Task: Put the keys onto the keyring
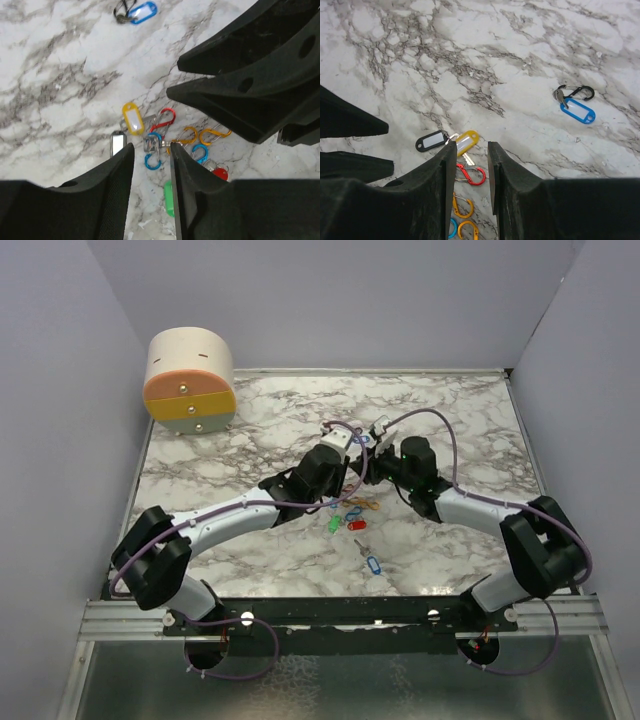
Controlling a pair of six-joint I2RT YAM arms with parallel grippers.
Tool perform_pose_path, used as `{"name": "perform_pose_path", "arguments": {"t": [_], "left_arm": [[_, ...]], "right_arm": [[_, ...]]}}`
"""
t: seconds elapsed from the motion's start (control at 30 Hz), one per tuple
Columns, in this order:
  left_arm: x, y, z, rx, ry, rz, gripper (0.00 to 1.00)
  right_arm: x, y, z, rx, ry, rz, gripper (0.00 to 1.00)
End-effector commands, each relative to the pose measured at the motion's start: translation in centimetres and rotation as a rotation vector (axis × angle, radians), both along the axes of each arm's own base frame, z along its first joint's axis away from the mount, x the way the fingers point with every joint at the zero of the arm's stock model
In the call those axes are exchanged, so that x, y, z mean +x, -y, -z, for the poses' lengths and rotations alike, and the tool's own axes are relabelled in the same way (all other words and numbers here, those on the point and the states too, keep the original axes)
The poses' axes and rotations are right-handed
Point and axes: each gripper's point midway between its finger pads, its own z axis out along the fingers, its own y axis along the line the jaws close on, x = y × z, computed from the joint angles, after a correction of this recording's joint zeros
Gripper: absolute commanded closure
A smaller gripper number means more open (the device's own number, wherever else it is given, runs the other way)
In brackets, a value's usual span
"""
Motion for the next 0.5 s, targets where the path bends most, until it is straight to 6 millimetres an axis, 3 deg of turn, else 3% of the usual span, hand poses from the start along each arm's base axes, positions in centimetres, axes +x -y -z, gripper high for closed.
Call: {"name": "perform_pose_path", "arguments": {"t": [0.0,0.1,0.23,0.37,0.47], "left_arm": [[0.0,-3.4,1.2,0.011,-0.018,-0.116,0.51],[0.0,-4.8,2.1,0.002,-0.033,-0.163,0.41],[0.3,-6.5,2.8,-0.013,-0.045,-0.223,0.35],[0.7,-7.8,2.6,-0.035,-0.045,-0.272,0.32],[0.9,-8.6,2.3,-0.051,-0.043,-0.299,0.23]], "right_arm": [[0.2,-1.3,2.5,-0.043,-0.119,-0.047,0.68],[0.1,-2.2,3.5,-0.05,-0.163,-0.09,0.68],[-0.1,-3.1,4.4,-0.054,-0.203,-0.138,0.69],[-0.6,-3.9,5.4,-0.074,-0.245,-0.183,0.71],[-1.1,-4.6,6.0,-0.088,-0.27,-0.209,0.71]]}}
